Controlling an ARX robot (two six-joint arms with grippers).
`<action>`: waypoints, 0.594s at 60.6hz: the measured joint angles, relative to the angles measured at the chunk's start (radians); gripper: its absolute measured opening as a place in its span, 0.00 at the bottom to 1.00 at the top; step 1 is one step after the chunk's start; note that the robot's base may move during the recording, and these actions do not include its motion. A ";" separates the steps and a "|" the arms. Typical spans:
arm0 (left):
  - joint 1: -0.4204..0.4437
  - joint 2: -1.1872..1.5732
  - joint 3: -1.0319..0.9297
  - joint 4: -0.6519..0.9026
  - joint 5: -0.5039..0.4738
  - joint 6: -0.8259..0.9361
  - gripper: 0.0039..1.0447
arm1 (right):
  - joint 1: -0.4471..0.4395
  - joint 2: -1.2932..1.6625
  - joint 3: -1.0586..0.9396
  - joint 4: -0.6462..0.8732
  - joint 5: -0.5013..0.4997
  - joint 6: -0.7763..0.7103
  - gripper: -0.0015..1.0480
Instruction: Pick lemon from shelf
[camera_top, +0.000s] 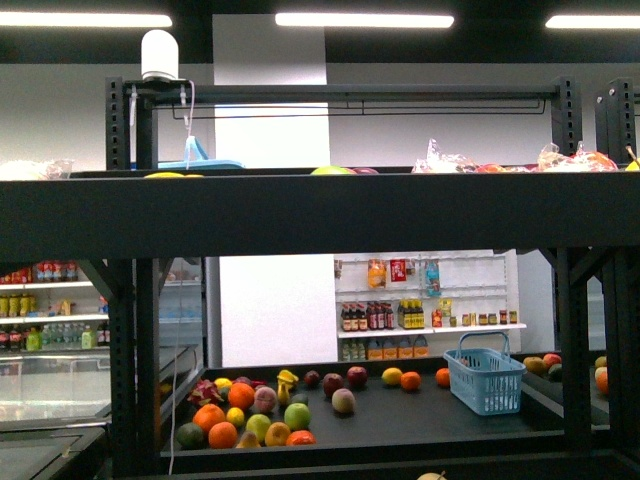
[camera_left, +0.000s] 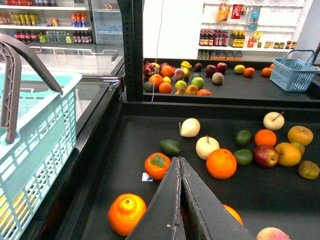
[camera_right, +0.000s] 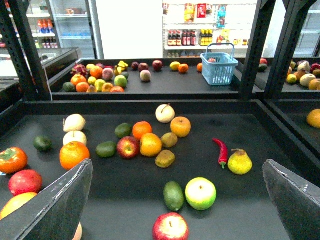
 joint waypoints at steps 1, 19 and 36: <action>0.000 -0.005 -0.002 0.000 0.000 0.000 0.02 | 0.000 0.000 0.000 0.000 0.000 0.000 0.98; 0.000 -0.036 -0.043 0.001 0.000 0.000 0.02 | 0.000 0.000 0.000 0.000 0.000 0.000 0.98; 0.000 -0.082 -0.087 0.005 0.000 0.001 0.02 | 0.000 0.000 0.000 0.000 0.000 0.000 0.98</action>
